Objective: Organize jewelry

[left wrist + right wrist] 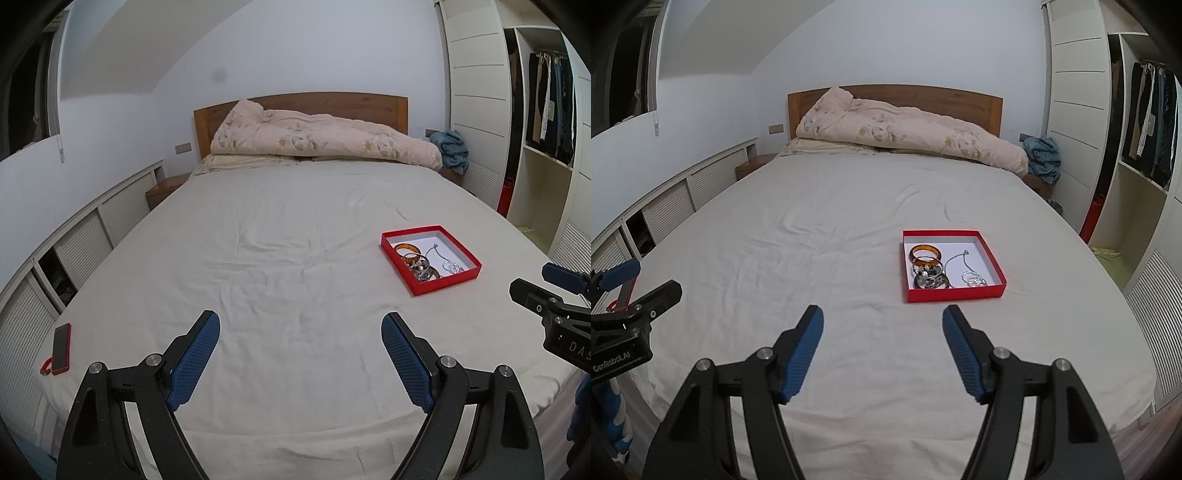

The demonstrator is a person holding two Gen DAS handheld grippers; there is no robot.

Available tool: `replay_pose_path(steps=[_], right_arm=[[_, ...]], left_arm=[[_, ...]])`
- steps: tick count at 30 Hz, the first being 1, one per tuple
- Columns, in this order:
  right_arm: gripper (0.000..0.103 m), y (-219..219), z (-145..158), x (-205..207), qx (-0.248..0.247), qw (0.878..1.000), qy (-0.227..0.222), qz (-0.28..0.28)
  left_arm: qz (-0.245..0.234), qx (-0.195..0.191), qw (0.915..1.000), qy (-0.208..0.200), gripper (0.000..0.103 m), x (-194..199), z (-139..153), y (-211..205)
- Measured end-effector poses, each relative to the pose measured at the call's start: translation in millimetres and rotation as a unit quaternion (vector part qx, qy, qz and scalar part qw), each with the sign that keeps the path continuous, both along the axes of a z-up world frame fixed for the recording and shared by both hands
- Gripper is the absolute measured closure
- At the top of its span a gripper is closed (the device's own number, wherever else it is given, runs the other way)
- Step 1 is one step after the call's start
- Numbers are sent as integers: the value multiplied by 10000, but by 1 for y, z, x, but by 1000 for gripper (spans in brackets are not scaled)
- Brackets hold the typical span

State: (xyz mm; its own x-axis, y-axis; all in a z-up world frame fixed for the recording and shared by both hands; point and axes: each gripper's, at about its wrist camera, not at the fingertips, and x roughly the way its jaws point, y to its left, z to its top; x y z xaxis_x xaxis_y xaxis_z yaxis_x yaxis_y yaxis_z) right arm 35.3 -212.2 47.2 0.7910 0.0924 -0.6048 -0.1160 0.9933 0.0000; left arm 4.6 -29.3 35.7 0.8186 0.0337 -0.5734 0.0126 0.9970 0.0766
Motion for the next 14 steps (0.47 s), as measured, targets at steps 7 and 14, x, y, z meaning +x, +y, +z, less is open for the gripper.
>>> replay_pose_path(steps=[7, 14], right_arm=[[37, -3, 1, -1, -12, 10000, 3, -47], [37, -3, -3, 1, -20, 10000, 59, -55]], left_arm=[[37, -31, 10000, 21, 15, -2, 0, 0], [74, -57, 9999, 56, 15, -1, -2, 0]])
